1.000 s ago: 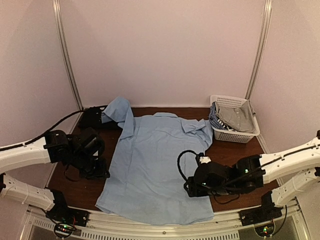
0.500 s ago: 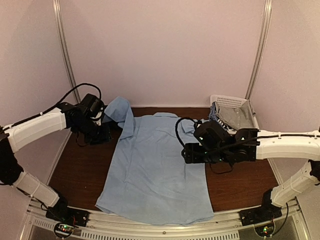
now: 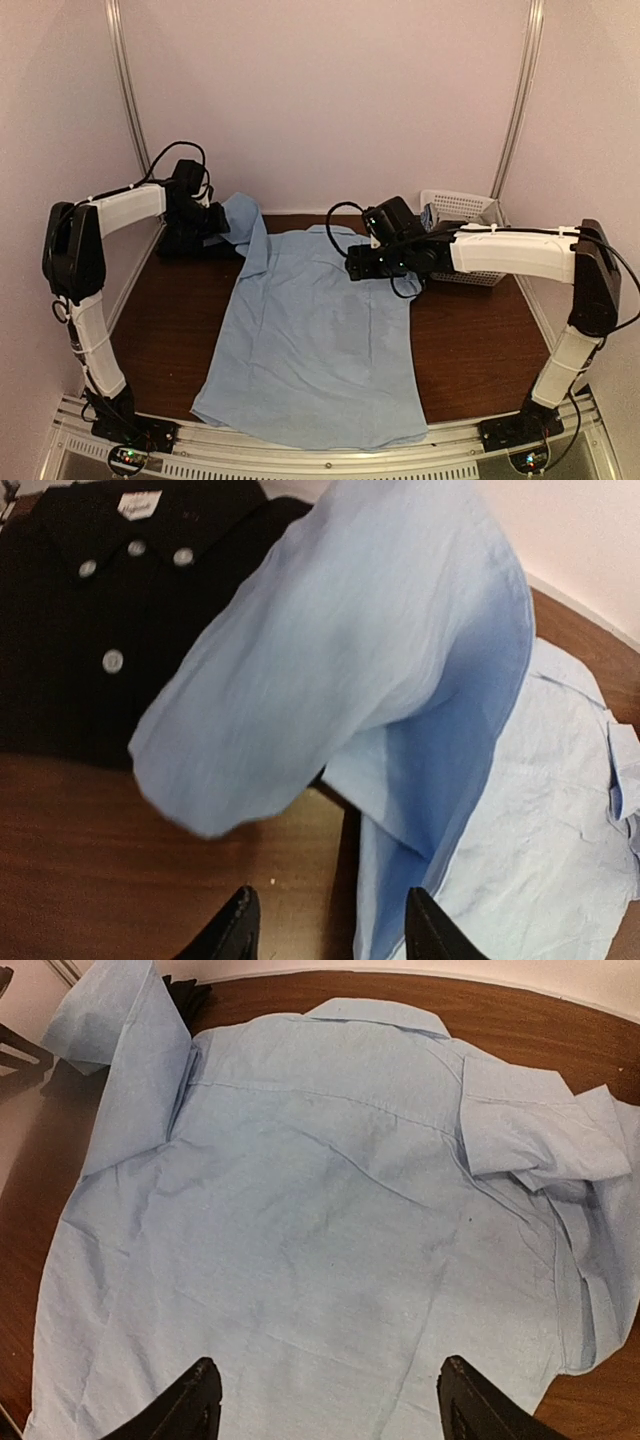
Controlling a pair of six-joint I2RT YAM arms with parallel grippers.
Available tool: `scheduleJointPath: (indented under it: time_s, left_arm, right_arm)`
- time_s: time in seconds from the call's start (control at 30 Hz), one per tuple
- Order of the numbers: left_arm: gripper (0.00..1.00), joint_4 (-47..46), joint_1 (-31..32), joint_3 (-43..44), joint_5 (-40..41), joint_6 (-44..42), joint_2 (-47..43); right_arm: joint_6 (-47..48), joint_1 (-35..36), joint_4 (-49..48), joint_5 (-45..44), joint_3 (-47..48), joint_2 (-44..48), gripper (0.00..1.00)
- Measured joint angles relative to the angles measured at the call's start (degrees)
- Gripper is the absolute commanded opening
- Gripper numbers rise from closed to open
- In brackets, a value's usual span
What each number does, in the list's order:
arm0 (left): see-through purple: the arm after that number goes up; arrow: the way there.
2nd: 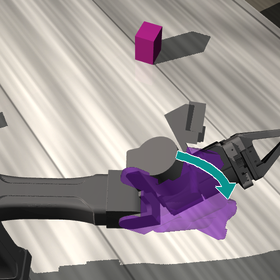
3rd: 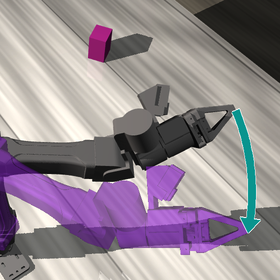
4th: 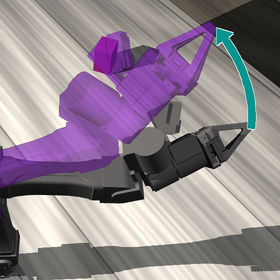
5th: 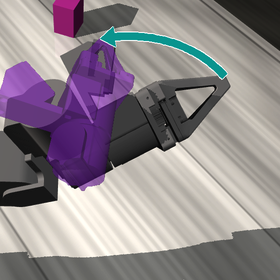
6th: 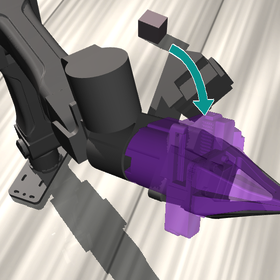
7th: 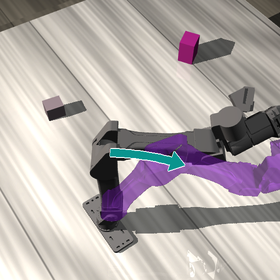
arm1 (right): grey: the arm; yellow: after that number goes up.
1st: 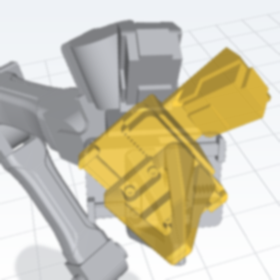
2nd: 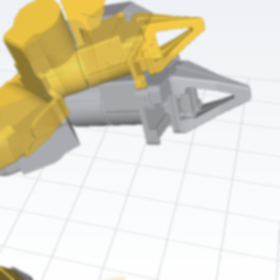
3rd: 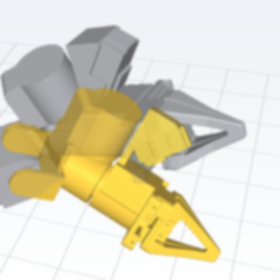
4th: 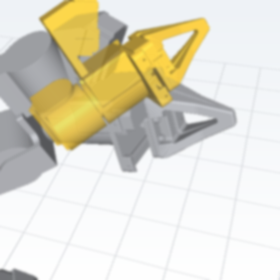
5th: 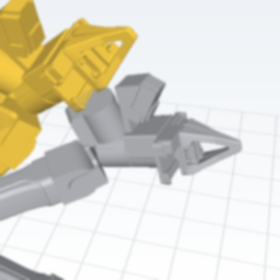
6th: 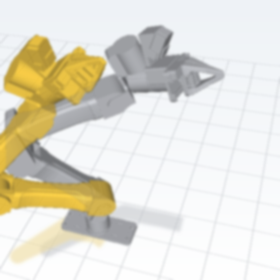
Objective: Fold and stack the long sleeve shirts
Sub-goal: Pick up the flattened shirt from the center of the board.
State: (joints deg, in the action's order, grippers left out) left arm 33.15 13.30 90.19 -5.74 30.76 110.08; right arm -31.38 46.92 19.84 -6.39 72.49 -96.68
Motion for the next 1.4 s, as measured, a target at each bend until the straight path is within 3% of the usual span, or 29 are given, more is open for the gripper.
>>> scheduleJointPath:
  time_s: [0.2,0.47,0.73,0.83,1.0,1.1,1.23,1.4]
  left_arm:
    - [0.62,-3.2,-0.2,7.9,4.0,0.3,3.7]
    - [0.65,-6.8,-2.8,11.9,6.0,6.0,5.9]
    - [0.63,-6.3,-4.0,17.7,-1.0,5.6,14.3]
    - [0.53,-5.9,-3.6,17.6,-3.3,4.3,15.4]
    - [0.18,-6.5,-2.7,17.6,-6.0,1.6,15.4]
    - [0.08,-6.7,-1.6,17.6,-6.6,-0.9,15.3]
    - [0.02,-7.0,1.1,17.5,-7.3,-4.6,14.4]
    - [0.04,-8.2,7.9,14.6,-9.5,-10.4,10.8]
  right_arm:
    - [4.2,-2.3,-0.5,2.1,6.6,-6.7,0.76]
    - [6.9,-2.7,-0.3,3.0,9.3,-8.1,0.77]
    - [8.0,-3.1,-0.2,3.4,9.7,-8.1,0.77]
    - [8.1,-3.1,-0.3,3.5,9.7,-8.1,0.77]
    - [8.1,-3.1,-0.3,3.6,9.6,-8.1,0.77]
    - [8.1,-3.1,-0.3,3.6,9.6,-8.1,0.77]
    - [8.0,-3.1,-0.3,3.2,9.5,-8.1,0.76]
    - [7.4,-3.4,-0.5,1.6,7.6,-7.5,0.75]
